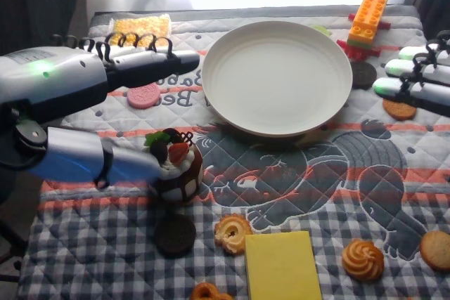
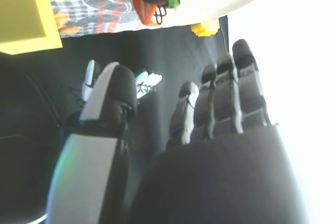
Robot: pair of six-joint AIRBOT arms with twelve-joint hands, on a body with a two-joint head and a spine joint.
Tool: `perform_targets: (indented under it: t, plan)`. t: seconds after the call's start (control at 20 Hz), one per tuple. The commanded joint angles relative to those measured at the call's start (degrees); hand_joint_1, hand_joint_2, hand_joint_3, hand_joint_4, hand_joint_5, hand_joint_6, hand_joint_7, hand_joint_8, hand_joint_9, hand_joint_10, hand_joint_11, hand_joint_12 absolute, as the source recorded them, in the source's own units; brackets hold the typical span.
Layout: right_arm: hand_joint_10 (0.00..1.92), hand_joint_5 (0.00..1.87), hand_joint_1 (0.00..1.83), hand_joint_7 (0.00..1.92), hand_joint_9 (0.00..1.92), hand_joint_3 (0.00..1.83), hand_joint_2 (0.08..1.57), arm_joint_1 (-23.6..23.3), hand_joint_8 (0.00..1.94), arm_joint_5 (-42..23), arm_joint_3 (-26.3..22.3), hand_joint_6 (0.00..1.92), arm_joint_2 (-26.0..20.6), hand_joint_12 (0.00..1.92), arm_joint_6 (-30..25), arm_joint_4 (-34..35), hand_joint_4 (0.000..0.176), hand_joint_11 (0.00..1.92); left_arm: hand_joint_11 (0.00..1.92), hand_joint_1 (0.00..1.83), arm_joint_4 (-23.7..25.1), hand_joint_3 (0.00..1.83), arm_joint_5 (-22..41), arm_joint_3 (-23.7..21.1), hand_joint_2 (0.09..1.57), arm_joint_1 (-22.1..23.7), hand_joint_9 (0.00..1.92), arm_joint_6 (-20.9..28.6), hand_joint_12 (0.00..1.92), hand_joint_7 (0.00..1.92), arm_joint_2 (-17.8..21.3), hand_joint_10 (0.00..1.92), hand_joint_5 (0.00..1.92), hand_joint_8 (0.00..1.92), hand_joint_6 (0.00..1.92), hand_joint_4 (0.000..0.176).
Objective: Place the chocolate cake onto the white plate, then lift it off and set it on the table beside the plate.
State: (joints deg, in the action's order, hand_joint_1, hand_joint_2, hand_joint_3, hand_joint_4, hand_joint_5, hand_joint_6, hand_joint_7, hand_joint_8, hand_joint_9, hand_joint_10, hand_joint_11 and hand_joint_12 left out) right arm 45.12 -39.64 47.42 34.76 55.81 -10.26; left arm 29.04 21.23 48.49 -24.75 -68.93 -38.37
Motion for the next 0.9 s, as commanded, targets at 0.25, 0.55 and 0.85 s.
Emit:
perform_targets:
  t: [0.25, 0.55, 0.85]
  plan:
    - [0.0, 0.0, 0.64, 0.0, 0.0, 0.0, 1.16, -0.95, 0.0, -6.27, 0.58, 0.0, 0.0, 0.39, 0.25, 1.35, 0.0, 0.0, 0.01, 0.72, -0.05, 0.0, 1.86, 0.99, 1.05, 0.25, 0.0, 0.3, 0.0, 0.0, -2.59, 0.0, 0.0, 0.0, 0.0, 0.129]
    - [0.0, 0.0, 0.59, 0.0, 0.0, 0.0, 1.16, -0.97, 0.0, -6.27, 0.84, 0.0, 0.0, 0.57, 0.25, 1.69, 0.0, 0.0, 0.05, 0.8, -0.19, 0.0, -3.4, 4.59, 1.05, -0.81, 0.0, 0.35, 0.03, 0.0, -7.83, 0.0, 0.01, 0.0, 0.0, 0.1]
    - [0.0, 0.0, 0.61, 0.0, 0.0, 0.0, 1.19, -0.97, 0.0, -6.27, 0.85, 0.0, 0.0, 0.54, 0.25, 1.98, 0.0, 0.0, 0.0, 0.97, -0.19, 0.0, -6.42, 7.02, 1.2, -2.22, 0.22, 0.33, 1.53, 0.38, -11.59, 0.54, 0.33, 0.06, 0.06, 0.047]
